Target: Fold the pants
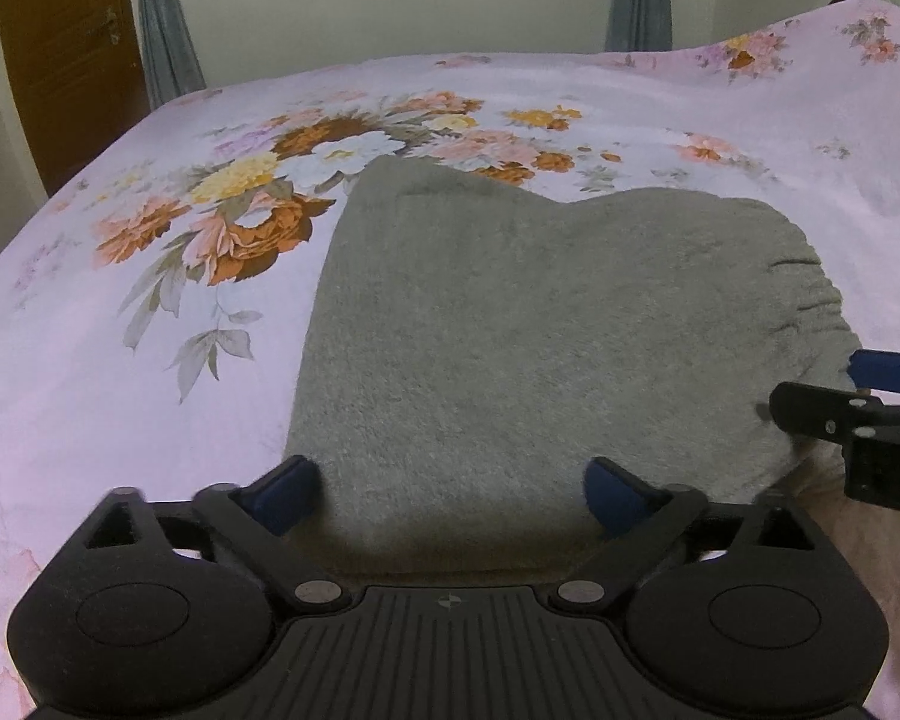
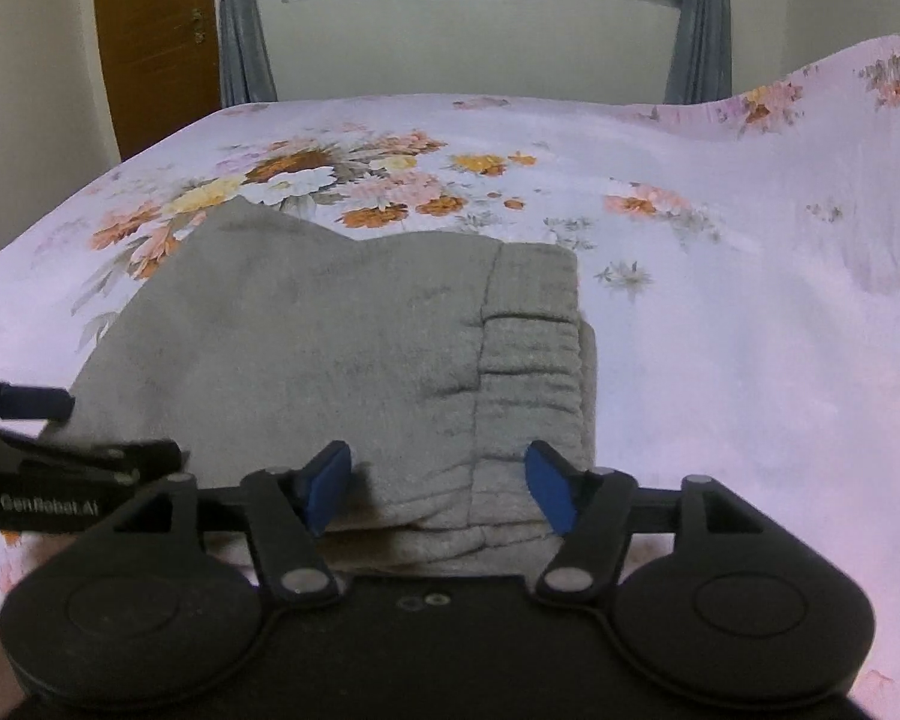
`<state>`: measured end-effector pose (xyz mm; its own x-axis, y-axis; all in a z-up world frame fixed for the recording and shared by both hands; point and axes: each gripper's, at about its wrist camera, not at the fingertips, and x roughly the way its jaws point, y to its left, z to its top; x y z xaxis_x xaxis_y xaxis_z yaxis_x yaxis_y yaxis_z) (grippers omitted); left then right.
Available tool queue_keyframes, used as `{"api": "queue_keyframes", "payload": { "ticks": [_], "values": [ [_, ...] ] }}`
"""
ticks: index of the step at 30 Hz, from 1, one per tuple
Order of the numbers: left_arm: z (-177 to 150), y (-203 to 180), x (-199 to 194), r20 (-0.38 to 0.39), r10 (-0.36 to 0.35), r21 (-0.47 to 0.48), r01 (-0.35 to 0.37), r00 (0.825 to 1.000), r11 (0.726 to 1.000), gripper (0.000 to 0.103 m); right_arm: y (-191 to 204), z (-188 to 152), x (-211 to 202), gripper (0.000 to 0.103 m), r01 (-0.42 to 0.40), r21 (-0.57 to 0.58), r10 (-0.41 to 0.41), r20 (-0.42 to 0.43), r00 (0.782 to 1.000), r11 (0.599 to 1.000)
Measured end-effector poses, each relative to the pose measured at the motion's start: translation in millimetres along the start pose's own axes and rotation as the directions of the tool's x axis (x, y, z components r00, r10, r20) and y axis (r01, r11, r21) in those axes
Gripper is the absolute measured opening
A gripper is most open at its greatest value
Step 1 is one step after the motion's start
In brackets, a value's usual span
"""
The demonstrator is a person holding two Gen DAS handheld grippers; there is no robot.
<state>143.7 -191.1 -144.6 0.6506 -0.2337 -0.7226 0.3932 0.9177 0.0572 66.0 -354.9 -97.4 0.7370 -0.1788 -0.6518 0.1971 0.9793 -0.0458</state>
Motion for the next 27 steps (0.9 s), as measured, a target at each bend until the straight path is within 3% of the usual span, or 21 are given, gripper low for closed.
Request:
{"api": "queue_keyframes", "payload": {
  "ticks": [7,10,13,16,21,27],
  "values": [
    [2,6,1,-0.028,-0.013,-0.030,0.012,1.000,0.999,0.103,-1,0,2,0.075,-0.007,0.020,0.007,0.000,1.000,1.000],
    [7,10,5,-0.087,-0.016,-0.071,0.010,0.996,0.997,0.103,-2,0,2,0.077,-0.015,0.029,0.015,0.001,1.000,0.999],
    [13,26,14,-0.196,-0.074,-0.201,0.034,0.978,0.979,0.103,-1,-1,2,0.079,-0.017,0.028,0.017,0.004,1.000,0.999],
    [9,39,21,-0.219,-0.089,-0.307,0.018,0.972,0.952,0.103,0,-1,2,0.080,-0.013,0.030,0.012,0.009,1.000,0.999],
    [0,38,17,-0.173,-0.093,-0.311,0.035,0.980,0.950,0.103,0,-1,-4,0.080,-0.005,0.047,0.004,0.024,1.000,0.999],
    [-2,23,6,-0.090,0.002,-0.223,-0.022,0.996,0.975,0.103,-3,-3,-15,0.083,-0.006,0.081,0.004,0.026,1.000,0.997]
  ]
}}
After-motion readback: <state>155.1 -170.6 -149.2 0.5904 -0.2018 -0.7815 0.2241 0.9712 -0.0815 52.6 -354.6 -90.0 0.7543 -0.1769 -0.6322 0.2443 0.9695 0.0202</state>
